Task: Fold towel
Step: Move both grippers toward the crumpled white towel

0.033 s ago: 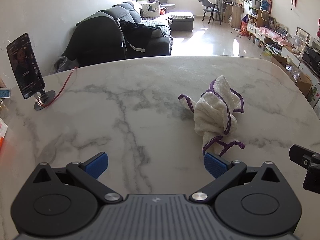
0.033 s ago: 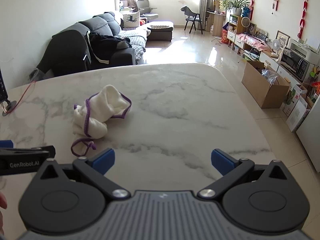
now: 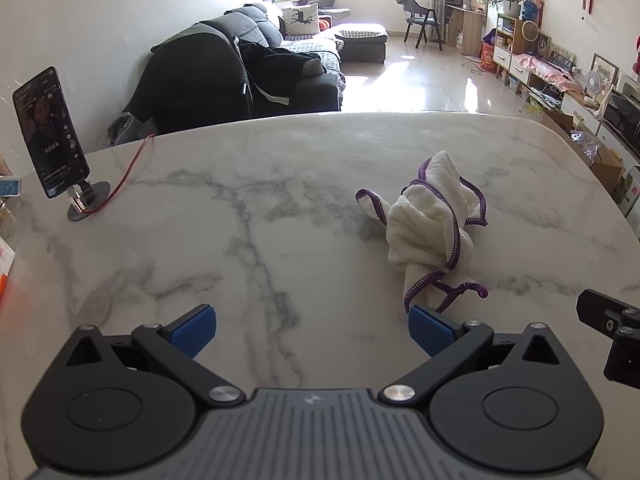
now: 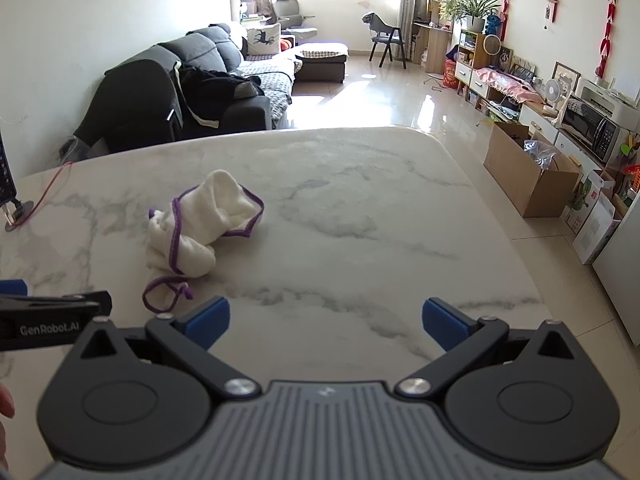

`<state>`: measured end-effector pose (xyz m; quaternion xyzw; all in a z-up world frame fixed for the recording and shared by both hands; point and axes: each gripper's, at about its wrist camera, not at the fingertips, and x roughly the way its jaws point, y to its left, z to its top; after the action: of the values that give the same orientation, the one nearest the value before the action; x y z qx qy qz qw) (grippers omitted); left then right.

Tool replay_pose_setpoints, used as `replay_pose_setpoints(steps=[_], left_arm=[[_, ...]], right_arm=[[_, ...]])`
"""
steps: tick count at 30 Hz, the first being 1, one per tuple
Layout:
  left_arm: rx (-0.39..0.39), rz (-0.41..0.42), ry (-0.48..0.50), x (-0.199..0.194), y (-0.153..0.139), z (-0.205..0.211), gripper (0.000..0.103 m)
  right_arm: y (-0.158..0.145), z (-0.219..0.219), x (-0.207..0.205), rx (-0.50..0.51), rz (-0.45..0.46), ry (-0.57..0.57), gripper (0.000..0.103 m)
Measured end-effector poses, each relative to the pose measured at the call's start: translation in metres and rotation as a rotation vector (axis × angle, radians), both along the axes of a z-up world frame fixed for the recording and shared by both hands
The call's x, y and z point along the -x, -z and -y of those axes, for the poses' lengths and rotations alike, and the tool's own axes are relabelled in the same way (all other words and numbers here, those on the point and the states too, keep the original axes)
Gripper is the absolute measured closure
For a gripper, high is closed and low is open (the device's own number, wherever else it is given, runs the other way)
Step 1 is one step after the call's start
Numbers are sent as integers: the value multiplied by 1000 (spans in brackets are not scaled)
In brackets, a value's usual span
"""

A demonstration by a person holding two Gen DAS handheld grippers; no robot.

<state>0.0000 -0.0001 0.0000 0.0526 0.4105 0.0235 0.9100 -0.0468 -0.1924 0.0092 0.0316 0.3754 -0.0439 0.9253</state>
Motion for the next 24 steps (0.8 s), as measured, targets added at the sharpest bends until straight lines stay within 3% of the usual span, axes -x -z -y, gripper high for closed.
replay_pose_setpoints(steps=[24], left_arm=[[28,-10,7,-3,-1,-2,1]], right_arm=[[-3,-7,-4,31,-6,-14,0]])
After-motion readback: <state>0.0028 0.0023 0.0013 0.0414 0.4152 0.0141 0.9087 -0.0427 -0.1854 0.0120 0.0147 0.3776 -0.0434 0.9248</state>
